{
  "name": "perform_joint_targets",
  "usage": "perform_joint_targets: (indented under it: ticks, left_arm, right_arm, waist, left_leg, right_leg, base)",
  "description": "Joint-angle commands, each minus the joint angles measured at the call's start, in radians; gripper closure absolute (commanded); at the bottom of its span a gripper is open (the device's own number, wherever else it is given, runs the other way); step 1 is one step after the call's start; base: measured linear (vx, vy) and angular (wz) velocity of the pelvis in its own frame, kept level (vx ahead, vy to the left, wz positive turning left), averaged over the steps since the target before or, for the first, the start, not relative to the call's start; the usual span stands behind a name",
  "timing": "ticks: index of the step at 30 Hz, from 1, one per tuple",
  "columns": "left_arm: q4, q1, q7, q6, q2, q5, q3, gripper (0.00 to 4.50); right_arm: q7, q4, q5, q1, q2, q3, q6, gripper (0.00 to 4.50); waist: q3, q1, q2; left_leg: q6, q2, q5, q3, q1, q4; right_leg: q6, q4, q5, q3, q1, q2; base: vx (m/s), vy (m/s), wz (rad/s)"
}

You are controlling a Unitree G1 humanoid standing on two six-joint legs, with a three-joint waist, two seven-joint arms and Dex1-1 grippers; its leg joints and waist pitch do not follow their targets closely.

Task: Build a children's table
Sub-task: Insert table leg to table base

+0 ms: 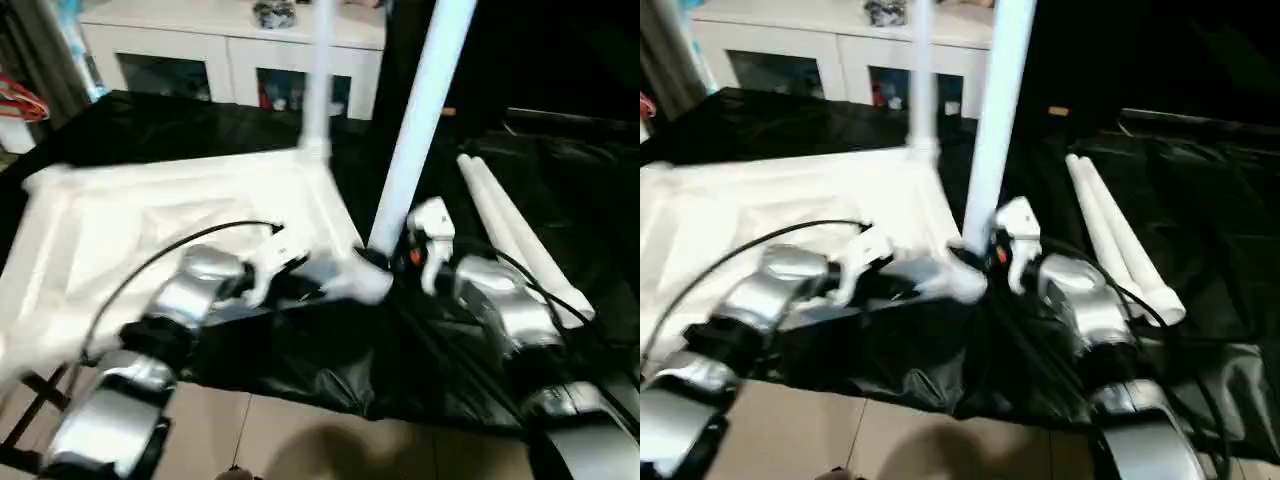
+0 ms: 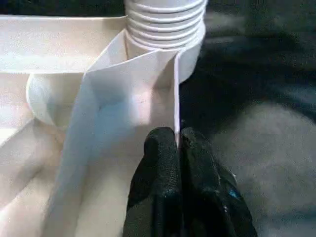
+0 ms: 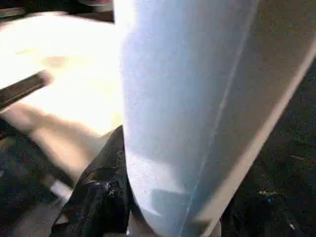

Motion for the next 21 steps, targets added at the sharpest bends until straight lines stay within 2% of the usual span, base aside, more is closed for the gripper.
perform_joint_targets:
  ticks: [1, 3, 6, 12, 14, 17, 18, 19, 21]
  left_arm:
    - [-0.076, -0.074, 0.101, 0.028, -0.04, -0.01, 0.062, 4.5]
    - [-0.084, -0.08, 0.146, 0.051, -0.064, -0.004, 0.067, 4.5]
    - [-0.098, -0.084, 0.244, 0.09, -0.126, 0.004, 0.069, 4.5]
    - [-0.138, -0.052, 0.228, 0.108, -0.141, -0.002, 0.038, 4.5]
    - [-0.153, -0.045, 0.226, 0.12, -0.142, 0.0, 0.037, 4.5]
    - [-0.161, -0.04, 0.222, 0.122, -0.139, 0.001, 0.03, 4.5]
    - [-0.164, -0.038, 0.218, 0.117, -0.137, -0.002, 0.026, 4.5]
    - [-0.164, -0.037, 0.215, 0.114, -0.136, -0.003, 0.024, 4.5]
    - [-0.165, -0.036, 0.205, 0.104, -0.131, -0.002, 0.02, 4.5]
  right_arm:
    - [-0.133, 0.144, -0.056, 0.008, 0.023, 0.0, 0.043, 2.61]
    - [-0.179, 0.176, -0.054, -0.011, 0.038, -0.013, 0.043, 2.61]
    - [-0.253, 0.257, -0.049, -0.059, 0.075, -0.038, 0.031, 2.61]
    - [-0.272, 0.32, -0.063, -0.093, 0.099, -0.041, 0.015, 2.61]
    - [-0.288, 0.338, -0.067, -0.101, 0.103, -0.047, 0.004, 2.61]
    - [-0.283, 0.354, -0.063, -0.11, 0.107, -0.057, -0.013, 2.61]
    - [-0.279, 0.362, -0.06, -0.119, 0.108, -0.067, -0.028, 2.26]
    - [-0.277, 0.363, -0.058, -0.123, 0.108, -0.071, -0.036, 2.26]
    - [-0.27, 0.366, -0.054, -0.131, 0.107, -0.078, -0.051, 1.88]
  waist:
    - [-0.054, -0.001, 0.001]
    - [-0.054, 0.0, -0.001]
    - [-0.059, 0.001, 0.003]
    - [-0.064, 0.005, 0.002]
    - [-0.062, 0.005, 0.005]
    - [-0.059, 0.001, 0.005]
    - [-0.059, 0.0, 0.006]
    - [-0.059, -0.003, 0.007]
    - [-0.059, -0.004, 0.007]
  left_leg:
    - [-0.038, 0.018, -0.411, -0.012, 0.019, -0.087]
    - [-0.031, 0.018, -0.395, -0.011, 0.017, -0.087]
    - [-0.023, 0.02, -0.353, -0.007, 0.014, -0.085]
    - [0.005, 0.017, -0.281, -0.001, 0.008, -0.082]
    - [0.003, 0.018, -0.277, -0.002, 0.008, -0.084]
    - [-0.005, 0.019, -0.315, -0.003, 0.01, -0.086]
    - [-0.009, 0.019, -0.328, -0.004, 0.011, -0.087]
    - [-0.012, 0.02, -0.338, -0.004, 0.012, -0.088]
    - [-0.012, 0.019, -0.337, -0.004, 0.011, -0.088]
  right_leg:
    - [-0.177, -0.097, -0.439, 0.03, 0.027, -0.062]
    - [-0.179, -0.096, -0.422, 0.03, 0.029, -0.062]
    - [-0.203, -0.087, -0.333, 0.032, 0.032, -0.06]
    - [-0.229, -0.077, -0.199, 0.032, 0.043, -0.056]
    - [-0.231, -0.076, -0.203, 0.031, 0.044, -0.057]
    - [-0.224, -0.082, -0.255, 0.031, 0.041, -0.057]
    - [-0.221, -0.084, -0.271, 0.031, 0.039, -0.057]
    - [-0.219, -0.085, -0.276, 0.031, 0.038, -0.056]
    - [-0.22, -0.084, -0.268, 0.031, 0.039, -0.056]
  base:
    - [0.0, 0.0, 0.0]
    - [0.0, 0.0, 0.0]
    - [0.0, 0.0, 0.0]
    - [0.0, 0.0, 0.0]
    - [0.0, 0.0, 0.0]
    - [0.0, 0.0, 0.0]
    - [0.0, 0.0, 0.0]
    - [0.0, 0.0, 0.0]
    - [0.0, 0.0, 0.0]
